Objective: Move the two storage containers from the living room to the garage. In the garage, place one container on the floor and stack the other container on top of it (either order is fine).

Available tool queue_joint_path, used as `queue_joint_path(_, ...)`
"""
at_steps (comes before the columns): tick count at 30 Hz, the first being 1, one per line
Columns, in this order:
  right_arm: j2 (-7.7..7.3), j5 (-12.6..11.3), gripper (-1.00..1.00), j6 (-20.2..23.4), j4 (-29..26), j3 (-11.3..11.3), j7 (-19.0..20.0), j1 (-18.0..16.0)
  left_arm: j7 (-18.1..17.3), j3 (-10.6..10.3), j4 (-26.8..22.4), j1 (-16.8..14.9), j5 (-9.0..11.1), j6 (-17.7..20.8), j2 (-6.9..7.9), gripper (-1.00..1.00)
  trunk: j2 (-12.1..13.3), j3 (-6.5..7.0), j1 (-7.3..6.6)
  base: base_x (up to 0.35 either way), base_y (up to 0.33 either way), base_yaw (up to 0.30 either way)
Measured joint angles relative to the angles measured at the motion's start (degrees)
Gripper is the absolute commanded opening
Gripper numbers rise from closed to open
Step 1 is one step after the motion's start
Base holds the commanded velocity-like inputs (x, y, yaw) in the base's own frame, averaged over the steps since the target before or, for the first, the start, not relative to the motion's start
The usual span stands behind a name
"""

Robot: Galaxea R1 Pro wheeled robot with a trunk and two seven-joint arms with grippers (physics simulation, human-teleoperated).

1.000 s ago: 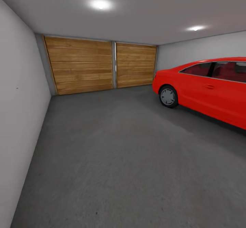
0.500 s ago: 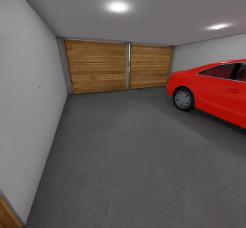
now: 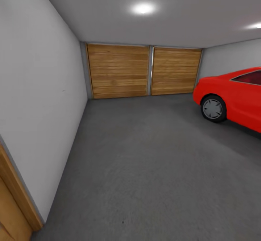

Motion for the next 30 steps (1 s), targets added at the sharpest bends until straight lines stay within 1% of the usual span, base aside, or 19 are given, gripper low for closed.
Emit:
queue_joint_path(6, -0.01, 0.0, 1.0, 0.0, 0.0, 0.0, 0.0, 0.0, 0.0, 0.0, 0.0, 0.0, 0.0, 0.0, 0.0, 1.0, 0.0, 0.16, 0.0, 0.0, 0.0, 0.261)
queue_joint_path(11, -0.01, 0.0, 1.0, 0.0, 0.0, 0.0, 0.0, 0.0, 0.0, 0.0, 0.0, 0.0, 0.0, 0.0, -0.01, 1.0, 0.0, 0.21, 0.0, 0.0, -0.004, 0.082)
queue_joint_path(14, -0.13, 0.0, 1.0, 0.0, 0.0, -0.1, 0.1, 0.0, 0.0, 0.0, 0.0, 0.0, 0.0, 0.0, -0.01, 1.0, 0.0, 0.21, 0.0, 0.0, -0.216, 0.004)
queue_joint_path(19, -0.87, 0.2, 1.0, 0.0, 0.0, 0.0, 0.1, 0.0, 0.0, 0.0, 0.0, 0.0, 0.0, 0.0, -0.01, 1.0, 0.0, 0.21, 0.0, 0.0, -0.255, 0.001)
queue_joint_path(30, -1.09, 0.3, 1.0, 0.1, -0.1, 0.1, 0.1, 0.0, 0.0, 0.0, 0.0, 0.0, 0.0, 0.0, -0.01, 1.0, 0.0, 0.21, 0.0, 0.0, -0.266, 0.008)
